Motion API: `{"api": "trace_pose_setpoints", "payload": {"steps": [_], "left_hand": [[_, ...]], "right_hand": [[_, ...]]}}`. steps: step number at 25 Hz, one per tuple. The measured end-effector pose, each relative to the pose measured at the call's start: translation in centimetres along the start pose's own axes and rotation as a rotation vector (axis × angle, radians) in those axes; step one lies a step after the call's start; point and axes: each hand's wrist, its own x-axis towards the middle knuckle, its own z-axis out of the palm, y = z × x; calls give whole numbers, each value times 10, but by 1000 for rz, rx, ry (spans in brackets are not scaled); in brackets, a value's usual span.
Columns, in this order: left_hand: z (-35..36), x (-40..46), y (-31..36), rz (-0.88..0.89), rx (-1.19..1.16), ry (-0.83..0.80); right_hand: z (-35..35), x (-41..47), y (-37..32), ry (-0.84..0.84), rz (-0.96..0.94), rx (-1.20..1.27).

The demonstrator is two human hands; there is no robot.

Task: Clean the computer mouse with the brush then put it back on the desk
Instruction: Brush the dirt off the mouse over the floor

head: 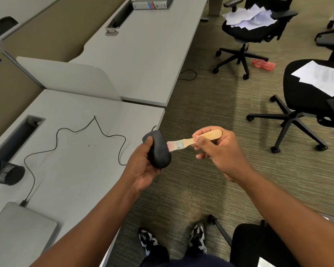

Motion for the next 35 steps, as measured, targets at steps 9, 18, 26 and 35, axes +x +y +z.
{"api": "trace_pose_setpoints", "payload": {"steps": [9,18,26,35], "left_hand": [[-4,-3,-3,51,161,-149],[-13,2,-18,267,581,-176],[-17,3,-20,323,757,-127],[-13,-2,-24,564,1041,-39]], "right_hand": [[-1,5,4,6,-33,-215],[11,13,-7,-151,1,-151],[2,27,-8,36,-54,-282],[29,20,-18,-165,-15,-359]]}}
